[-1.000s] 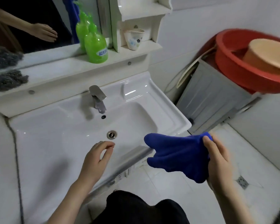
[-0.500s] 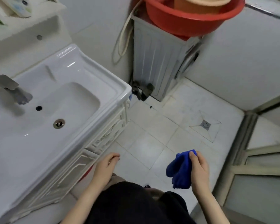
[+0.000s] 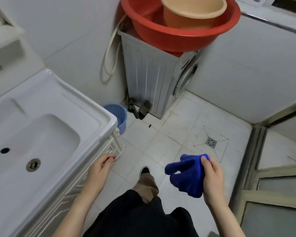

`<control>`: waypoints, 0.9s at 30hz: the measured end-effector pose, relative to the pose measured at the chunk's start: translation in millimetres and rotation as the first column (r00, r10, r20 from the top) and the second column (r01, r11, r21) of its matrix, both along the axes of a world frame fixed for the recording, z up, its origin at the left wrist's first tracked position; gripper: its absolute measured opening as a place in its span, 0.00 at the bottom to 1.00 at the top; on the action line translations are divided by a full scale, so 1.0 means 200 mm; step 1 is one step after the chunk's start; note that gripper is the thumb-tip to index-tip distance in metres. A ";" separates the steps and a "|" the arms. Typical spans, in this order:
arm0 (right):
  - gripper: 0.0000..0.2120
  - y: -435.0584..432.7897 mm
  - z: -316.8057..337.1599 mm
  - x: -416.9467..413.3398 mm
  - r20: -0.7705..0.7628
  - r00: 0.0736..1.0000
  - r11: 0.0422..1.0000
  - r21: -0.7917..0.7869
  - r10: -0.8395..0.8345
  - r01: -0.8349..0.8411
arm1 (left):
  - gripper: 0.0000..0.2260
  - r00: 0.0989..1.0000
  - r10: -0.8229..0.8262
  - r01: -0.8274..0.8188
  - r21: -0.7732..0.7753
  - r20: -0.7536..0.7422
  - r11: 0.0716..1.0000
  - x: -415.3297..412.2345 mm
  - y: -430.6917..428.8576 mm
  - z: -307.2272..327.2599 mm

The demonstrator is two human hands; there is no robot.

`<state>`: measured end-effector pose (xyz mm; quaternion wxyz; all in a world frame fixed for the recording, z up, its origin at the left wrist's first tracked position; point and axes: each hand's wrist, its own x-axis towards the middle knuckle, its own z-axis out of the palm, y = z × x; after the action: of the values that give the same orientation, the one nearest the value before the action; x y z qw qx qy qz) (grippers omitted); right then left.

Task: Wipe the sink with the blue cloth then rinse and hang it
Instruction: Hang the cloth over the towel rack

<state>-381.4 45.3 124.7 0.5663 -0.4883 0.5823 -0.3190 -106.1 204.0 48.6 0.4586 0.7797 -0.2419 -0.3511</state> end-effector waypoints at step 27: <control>0.11 -2.07 -0.11 1.68 -0.006 0.698 0.696 0.077 0.716 -0.714 | 0.08 0.830 0.547 -0.553 0.274 0.106 0.787 0.67 -1.39 -0.12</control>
<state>-44.7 -369.6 102.9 0.6516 -0.6622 0.3674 -0.0451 28.9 -74.6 24.6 0.4174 0.8790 0.0456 -0.2261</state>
